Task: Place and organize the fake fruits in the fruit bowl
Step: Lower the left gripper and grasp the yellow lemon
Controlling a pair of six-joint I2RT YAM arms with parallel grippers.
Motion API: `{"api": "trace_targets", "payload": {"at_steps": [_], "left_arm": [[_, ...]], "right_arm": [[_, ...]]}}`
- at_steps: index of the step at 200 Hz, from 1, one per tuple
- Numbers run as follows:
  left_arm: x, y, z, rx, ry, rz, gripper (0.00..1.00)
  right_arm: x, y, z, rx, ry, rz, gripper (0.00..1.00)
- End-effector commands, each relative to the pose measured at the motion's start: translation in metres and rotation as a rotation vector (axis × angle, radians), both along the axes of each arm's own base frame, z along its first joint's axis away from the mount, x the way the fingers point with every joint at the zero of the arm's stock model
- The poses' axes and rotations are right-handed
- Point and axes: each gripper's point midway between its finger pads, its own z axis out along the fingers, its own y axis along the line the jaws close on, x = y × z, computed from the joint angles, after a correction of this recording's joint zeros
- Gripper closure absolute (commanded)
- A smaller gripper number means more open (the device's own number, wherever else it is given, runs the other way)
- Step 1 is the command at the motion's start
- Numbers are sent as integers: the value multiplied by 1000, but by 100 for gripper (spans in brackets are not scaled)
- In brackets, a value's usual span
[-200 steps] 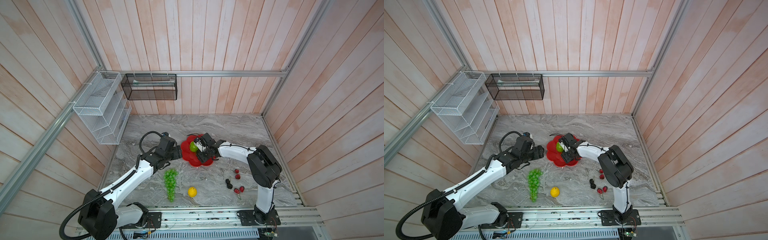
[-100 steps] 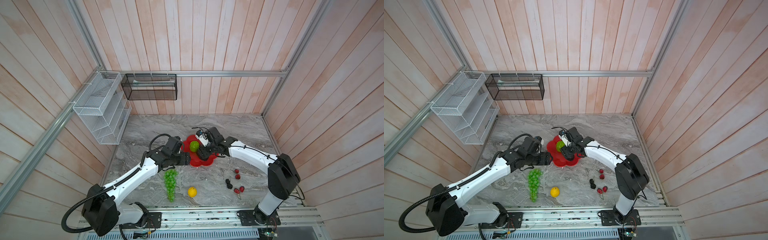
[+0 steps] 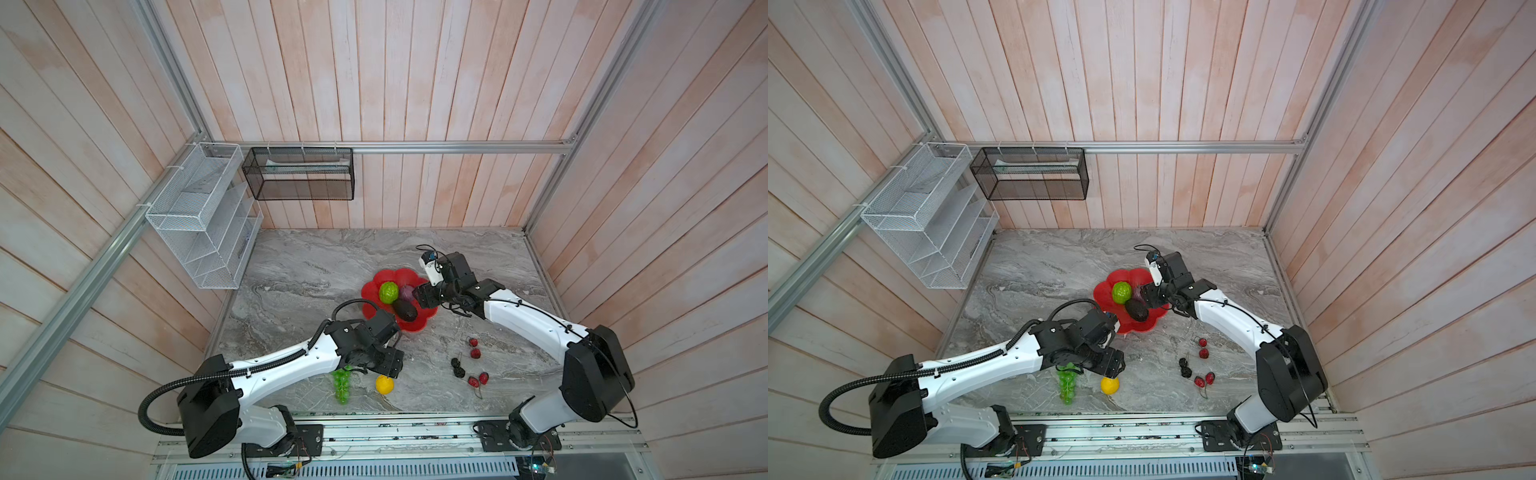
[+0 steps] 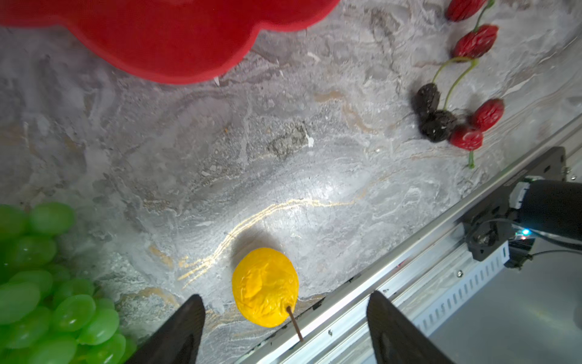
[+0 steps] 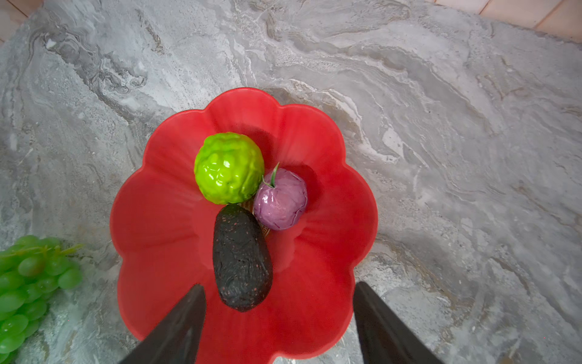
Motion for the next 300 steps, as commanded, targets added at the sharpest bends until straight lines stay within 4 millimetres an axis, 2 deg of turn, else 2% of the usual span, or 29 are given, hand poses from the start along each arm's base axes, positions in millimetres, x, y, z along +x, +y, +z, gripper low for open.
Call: {"api": "trace_targets", "payload": {"at_steps": [1,20,62,96,118,156,177,188,221,250,268,273,300], "left_arm": [[-15,7,-22,86,51,9,19],[-25,7,-36,135,74,-4,20],[-20,17,-54,236,76,20,24],[-20,14,-65,253,89,8,30],[-23,10,-69,243,108,-2,32],[-25,11,-72,243,121,-1,43],[-29,12,-73,242,140,-3,53],[-31,13,-72,240,148,-5,54],[-30,10,-62,202,139,-9,55],[-16,2,-39,111,115,19,55],[4,1,-19,35,91,52,55],[19,4,-12,10,82,91,55],[70,5,23,-96,-5,175,55]], "right_arm": [[6,0,16,84,-43,-27,25],[5,0,12,110,-29,-21,25],[1,3,6,121,-11,-5,25],[0,6,1,126,4,11,25],[-2,9,-2,132,18,29,25],[-2,9,-5,134,17,28,26],[-1,8,-5,130,16,26,26],[-1,8,-5,128,14,27,26],[-1,6,-6,126,13,20,26],[-1,7,-5,134,12,20,26],[-1,6,-1,138,-2,15,27],[0,5,0,138,-5,12,27],[1,4,1,150,-21,-2,27]]}}
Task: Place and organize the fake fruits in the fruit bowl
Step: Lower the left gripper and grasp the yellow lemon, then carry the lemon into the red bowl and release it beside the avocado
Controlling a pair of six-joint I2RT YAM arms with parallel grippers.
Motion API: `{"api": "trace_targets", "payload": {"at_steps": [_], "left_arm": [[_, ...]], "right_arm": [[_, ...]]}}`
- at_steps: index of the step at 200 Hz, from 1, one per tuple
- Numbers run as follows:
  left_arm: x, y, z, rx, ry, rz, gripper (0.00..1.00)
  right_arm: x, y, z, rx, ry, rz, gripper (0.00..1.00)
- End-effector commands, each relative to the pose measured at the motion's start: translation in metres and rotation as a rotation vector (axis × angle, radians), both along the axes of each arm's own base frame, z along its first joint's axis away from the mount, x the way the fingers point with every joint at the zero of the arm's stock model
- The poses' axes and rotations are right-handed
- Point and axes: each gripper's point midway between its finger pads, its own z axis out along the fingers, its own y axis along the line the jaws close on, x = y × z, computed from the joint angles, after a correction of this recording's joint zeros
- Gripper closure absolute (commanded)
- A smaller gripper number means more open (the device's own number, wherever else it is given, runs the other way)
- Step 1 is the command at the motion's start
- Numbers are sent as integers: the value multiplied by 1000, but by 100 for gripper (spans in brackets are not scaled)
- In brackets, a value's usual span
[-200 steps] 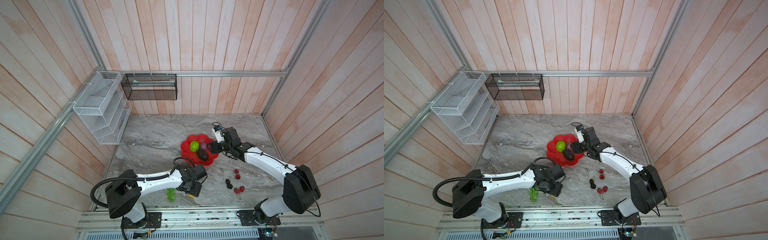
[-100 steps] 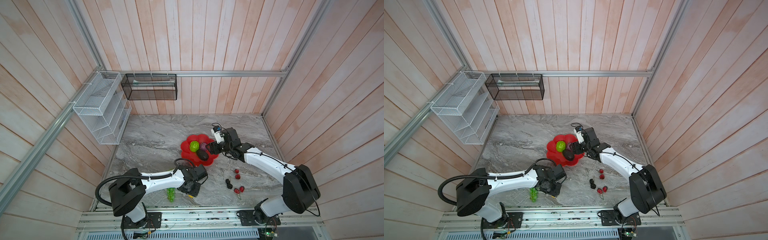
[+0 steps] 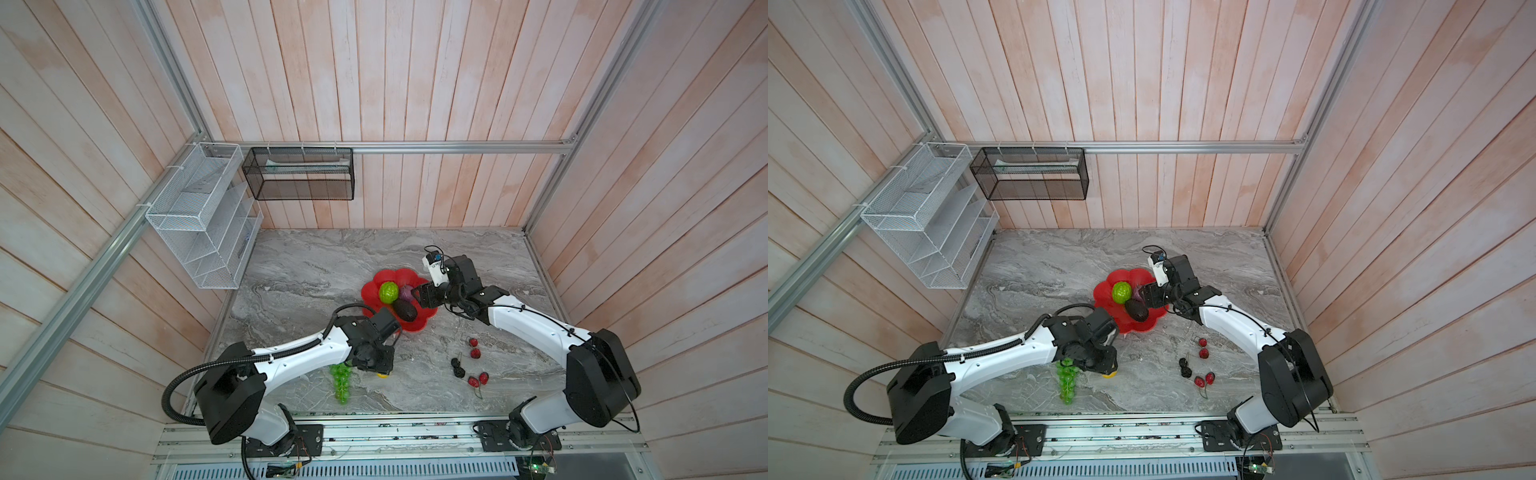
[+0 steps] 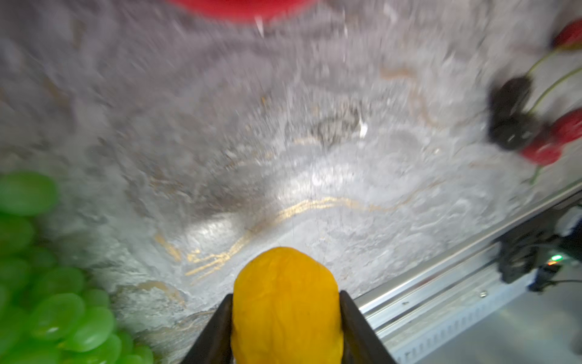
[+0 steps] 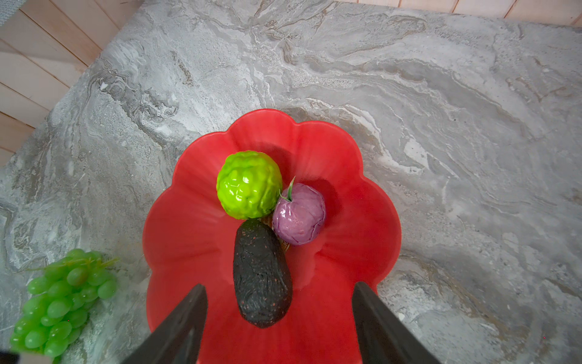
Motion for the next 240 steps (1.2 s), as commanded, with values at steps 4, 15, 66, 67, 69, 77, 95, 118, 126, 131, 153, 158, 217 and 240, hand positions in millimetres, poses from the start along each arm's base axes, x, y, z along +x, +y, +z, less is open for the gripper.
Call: {"api": "trace_targets", "payload": {"at_steps": [4,15,66,67,69,77,95,118,126,131,153,158,217,240], "left_arm": [[48,-11,43,-127,-126,36,55],[69,-12,50,-136,-167,54,55],[147,-7,44,-48,-297,111,55],[149,-7,43,-45,-297,112,55],[151,-7,43,-43,-301,114,55],[158,-7,37,-26,-305,114,55],[168,-11,21,9,-294,110,56],[174,-18,3,11,-278,105,56],[175,-20,-3,12,-272,101,56],[176,-21,-7,17,-266,100,56],[178,-23,-18,20,-251,102,56],[178,-24,-20,17,-249,103,56],[182,-33,-27,-13,-243,94,52],[182,-34,-30,-8,-233,95,50]], "right_arm": [[1,-3,1,20,-14,-24,27],[2,-2,1,26,-14,-21,27],[-5,-4,11,4,-23,5,27],[-5,-5,11,3,-22,4,27],[-6,-5,11,2,-22,4,27],[-8,-8,11,3,-23,-3,27],[-12,-11,9,0,-16,-8,27],[-16,-13,6,2,-3,-11,27],[-17,-13,5,4,1,-10,27],[-18,-12,6,6,2,-8,27],[-21,-13,6,3,8,-1,28],[-21,-13,7,3,7,-2,28],[-24,-16,4,0,6,-10,28],[-23,-17,3,-7,6,-8,28]]}}
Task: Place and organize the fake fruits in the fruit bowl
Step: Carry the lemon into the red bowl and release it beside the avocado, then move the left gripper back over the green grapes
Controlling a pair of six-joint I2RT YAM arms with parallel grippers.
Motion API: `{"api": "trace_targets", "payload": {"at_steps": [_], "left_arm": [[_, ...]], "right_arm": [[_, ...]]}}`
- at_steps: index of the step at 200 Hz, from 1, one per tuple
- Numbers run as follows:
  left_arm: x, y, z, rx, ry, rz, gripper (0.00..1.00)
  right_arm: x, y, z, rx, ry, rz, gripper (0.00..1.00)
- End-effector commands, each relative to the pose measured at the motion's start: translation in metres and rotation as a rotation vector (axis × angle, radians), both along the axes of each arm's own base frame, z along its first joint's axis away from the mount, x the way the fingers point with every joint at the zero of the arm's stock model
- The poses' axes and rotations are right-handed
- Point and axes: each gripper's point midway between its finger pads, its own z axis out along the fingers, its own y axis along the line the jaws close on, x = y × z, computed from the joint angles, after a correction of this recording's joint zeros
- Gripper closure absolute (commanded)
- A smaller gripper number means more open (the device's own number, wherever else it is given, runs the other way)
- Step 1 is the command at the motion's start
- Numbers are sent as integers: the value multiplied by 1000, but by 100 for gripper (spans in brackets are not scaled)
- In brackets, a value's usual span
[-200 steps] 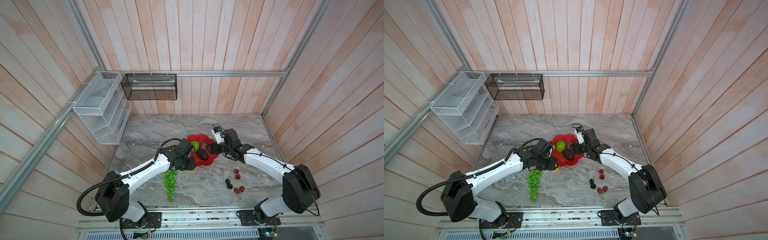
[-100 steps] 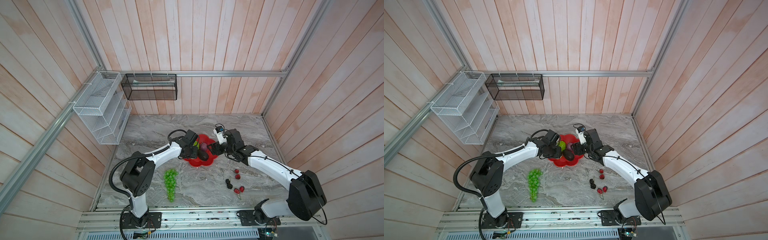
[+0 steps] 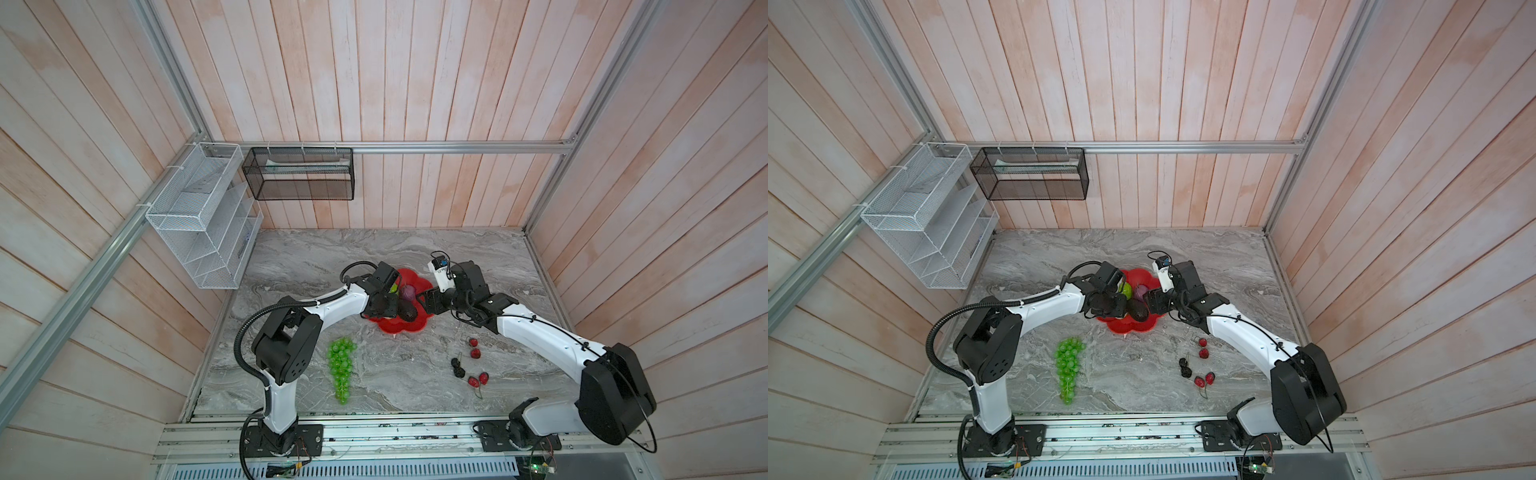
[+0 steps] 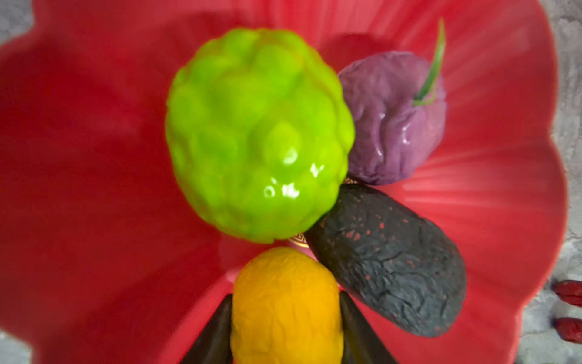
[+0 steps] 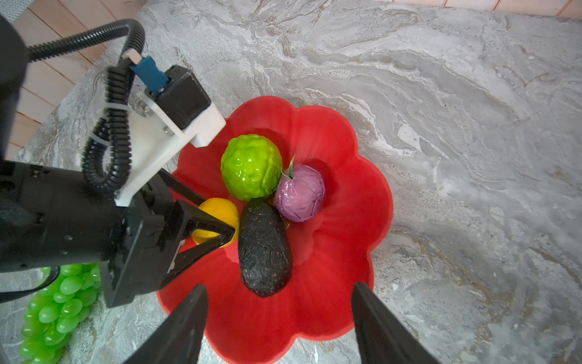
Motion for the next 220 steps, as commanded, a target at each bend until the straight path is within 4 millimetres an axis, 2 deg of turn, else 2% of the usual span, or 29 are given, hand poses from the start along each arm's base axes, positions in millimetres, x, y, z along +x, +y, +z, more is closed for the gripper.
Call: {"api": "trace_targets", "payload": {"at_steps": [1,25,71,94,121,179,203,220], "left_arm": [[7,-8,0,-19,-14,-12,50],[6,-9,1,-29,-13,-12,46],[4,-12,9,-38,-29,-18,27],[4,-10,19,-39,-48,-15,25],[2,-4,42,-46,-87,-1,25],[-22,26,85,-42,-130,17,26],[-42,53,85,-46,-126,60,30],[-57,72,82,-52,-118,95,32]], "right_arm": [[-4,-5,-2,-11,11,-3,28],[-4,-4,-2,-11,8,0,28],[-4,-1,-2,-1,15,6,27],[-4,0,0,4,14,11,27],[-3,1,3,6,8,15,27],[2,9,13,18,-5,23,28],[1,24,20,30,-7,54,30],[-3,32,17,29,-20,52,30]]}}
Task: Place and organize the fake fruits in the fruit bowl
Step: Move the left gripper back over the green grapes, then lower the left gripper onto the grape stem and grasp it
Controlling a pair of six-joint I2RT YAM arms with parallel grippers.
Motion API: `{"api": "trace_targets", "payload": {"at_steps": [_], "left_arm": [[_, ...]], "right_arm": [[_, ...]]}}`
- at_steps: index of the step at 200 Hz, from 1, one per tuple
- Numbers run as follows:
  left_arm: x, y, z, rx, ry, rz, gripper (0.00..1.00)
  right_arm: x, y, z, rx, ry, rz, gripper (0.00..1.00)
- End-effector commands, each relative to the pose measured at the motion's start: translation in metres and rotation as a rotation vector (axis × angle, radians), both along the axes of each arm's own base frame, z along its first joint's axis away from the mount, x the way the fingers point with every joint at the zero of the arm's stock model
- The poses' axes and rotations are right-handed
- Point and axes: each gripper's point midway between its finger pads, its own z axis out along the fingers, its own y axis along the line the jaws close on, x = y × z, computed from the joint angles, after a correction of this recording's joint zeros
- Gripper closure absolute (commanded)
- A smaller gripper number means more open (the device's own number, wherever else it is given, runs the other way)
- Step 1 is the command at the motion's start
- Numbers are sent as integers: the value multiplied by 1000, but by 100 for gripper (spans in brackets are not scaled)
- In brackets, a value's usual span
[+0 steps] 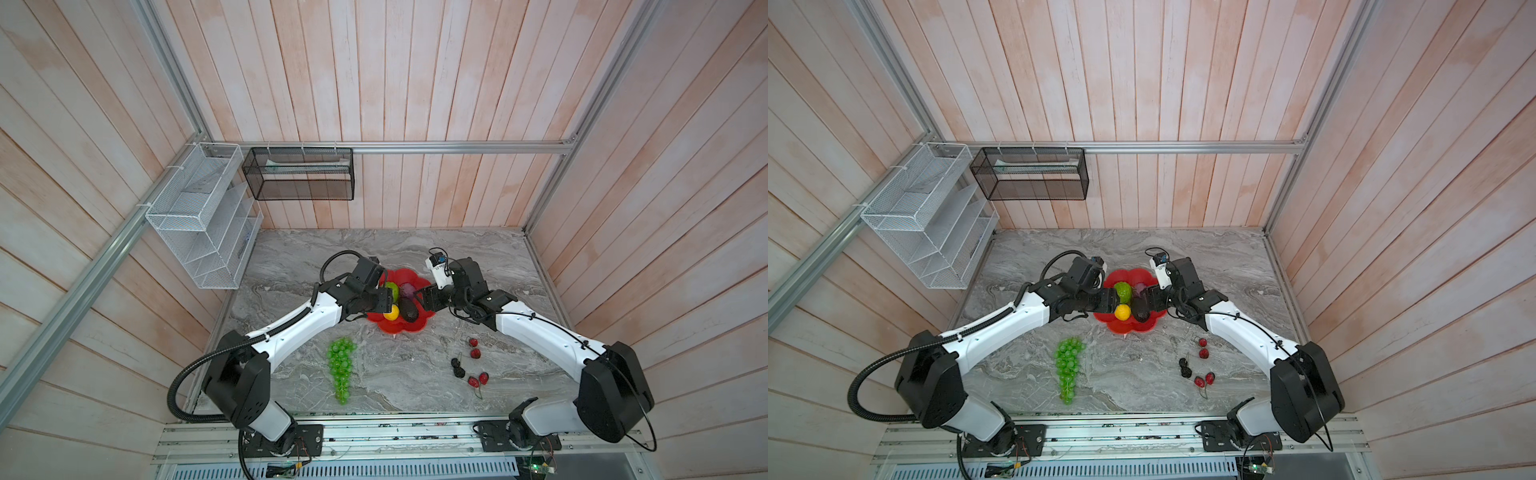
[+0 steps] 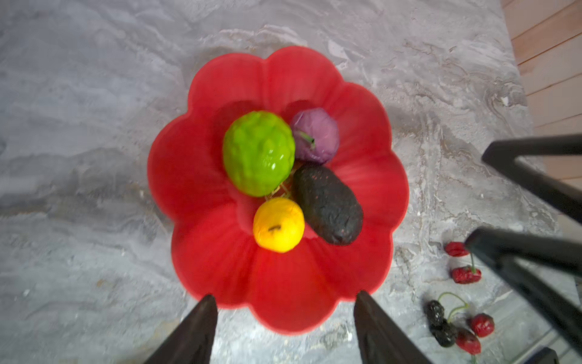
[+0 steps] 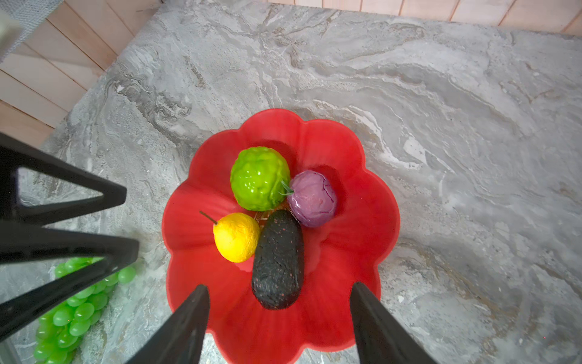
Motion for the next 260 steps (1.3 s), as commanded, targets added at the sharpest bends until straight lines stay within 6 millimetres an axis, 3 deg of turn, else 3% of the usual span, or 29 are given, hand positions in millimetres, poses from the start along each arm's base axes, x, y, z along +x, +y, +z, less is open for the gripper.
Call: {"api": "trace_targets", "payload": {"at_steps": [1,49,91,106,159,196,243,260], "left_arm": [[-20,32,-14,40,45,63,32],[-34,96,-29,157,134,259,41],[-49,112,-46,166,192,348,41],[-55,120,-54,175,204,389,30],[-56,117,-80,138,241,402,32],[-46,111,-87,88,245,394,47],[-43,106,-91,79,254,366,54],[-43,105,-93,76,260,355,62]], "right_arm": [[-5,17,1,11,3,23,30],[-19,36,-11,47,42,73,30],[-15,45,-19,28,66,112,30],[-13,48,-19,31,63,116,30],[-13,56,-23,35,75,137,31],[-13,52,-26,20,68,126,31],[-10,54,-25,21,63,125,32],[-9,56,-26,21,67,129,32]]}}
